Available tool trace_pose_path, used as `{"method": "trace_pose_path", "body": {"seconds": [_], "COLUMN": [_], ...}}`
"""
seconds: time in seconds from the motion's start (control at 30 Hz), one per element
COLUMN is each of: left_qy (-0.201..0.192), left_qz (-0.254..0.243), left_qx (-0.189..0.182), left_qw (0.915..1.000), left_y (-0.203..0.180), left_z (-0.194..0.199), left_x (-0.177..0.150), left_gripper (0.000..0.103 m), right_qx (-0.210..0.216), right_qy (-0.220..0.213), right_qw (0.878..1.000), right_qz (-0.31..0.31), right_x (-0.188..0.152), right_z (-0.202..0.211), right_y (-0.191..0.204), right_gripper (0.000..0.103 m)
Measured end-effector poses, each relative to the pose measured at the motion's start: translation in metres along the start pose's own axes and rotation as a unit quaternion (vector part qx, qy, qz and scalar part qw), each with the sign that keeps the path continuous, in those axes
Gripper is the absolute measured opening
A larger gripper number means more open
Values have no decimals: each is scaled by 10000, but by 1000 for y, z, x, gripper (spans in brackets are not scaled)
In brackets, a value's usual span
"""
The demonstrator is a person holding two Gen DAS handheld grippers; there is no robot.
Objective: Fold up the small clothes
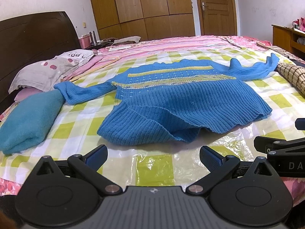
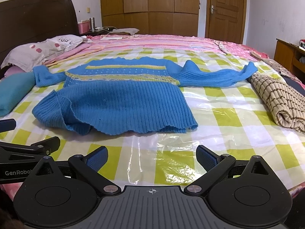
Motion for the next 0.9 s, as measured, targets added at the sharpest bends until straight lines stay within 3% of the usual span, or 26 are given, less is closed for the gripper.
{"method": "trace_pose_path", "body": {"seconds": [0.53, 0.9], "left_qy": [-71, -252], "left_qz": [-69, -177], "left_qx": [39, -41], "left_qw": [9999, 9995], "left_y": [-1, -8], "left_z": [1, 6], "left_x": [0, 0], "left_gripper": [103, 103], "right_qx": [-13, -36], "right_qy": [-70, -76], "right_qw": [9999, 9999], "right_qz": [142, 114], "right_x": [-1, 1], "right_z": [1, 1], "right_y": [4, 2], "right_gripper": [94, 82]}}
Point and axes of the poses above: each gripper's, at about its wrist camera, not at the fingertips, and z roughly against the way its jaws point, y to its left, x to its top, the point moved 3 cm from there along -z, roughly the way its jaws point, and after that the axes turned 10 degrees about x, right-handed, at the moved point
